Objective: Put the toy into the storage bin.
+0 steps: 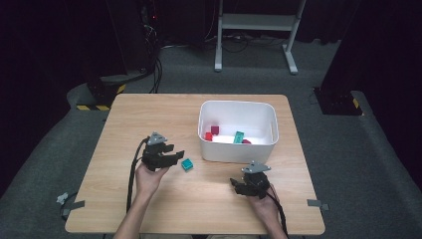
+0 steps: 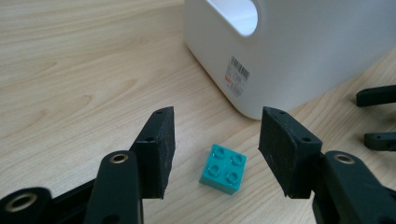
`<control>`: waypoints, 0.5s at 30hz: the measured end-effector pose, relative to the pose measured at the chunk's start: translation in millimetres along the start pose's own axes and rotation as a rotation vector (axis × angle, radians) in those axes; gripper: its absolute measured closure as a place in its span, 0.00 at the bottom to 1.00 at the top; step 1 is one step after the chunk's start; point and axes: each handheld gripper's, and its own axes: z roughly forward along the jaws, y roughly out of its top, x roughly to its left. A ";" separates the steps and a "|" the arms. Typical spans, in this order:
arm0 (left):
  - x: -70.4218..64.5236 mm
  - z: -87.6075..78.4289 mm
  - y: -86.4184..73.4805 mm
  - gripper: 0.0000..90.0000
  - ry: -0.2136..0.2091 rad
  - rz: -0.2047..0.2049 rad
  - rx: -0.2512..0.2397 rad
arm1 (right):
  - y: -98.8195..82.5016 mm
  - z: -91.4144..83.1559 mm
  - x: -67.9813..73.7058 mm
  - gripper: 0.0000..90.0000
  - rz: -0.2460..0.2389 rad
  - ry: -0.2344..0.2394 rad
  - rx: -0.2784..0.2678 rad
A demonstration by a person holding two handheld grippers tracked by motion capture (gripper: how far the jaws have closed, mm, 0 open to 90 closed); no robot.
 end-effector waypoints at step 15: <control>-7.9 22.9 -21.7 0.49 0.004 0.027 0.059 | 0.0 0.0 0.0 0.37 0.000 0.000 0.000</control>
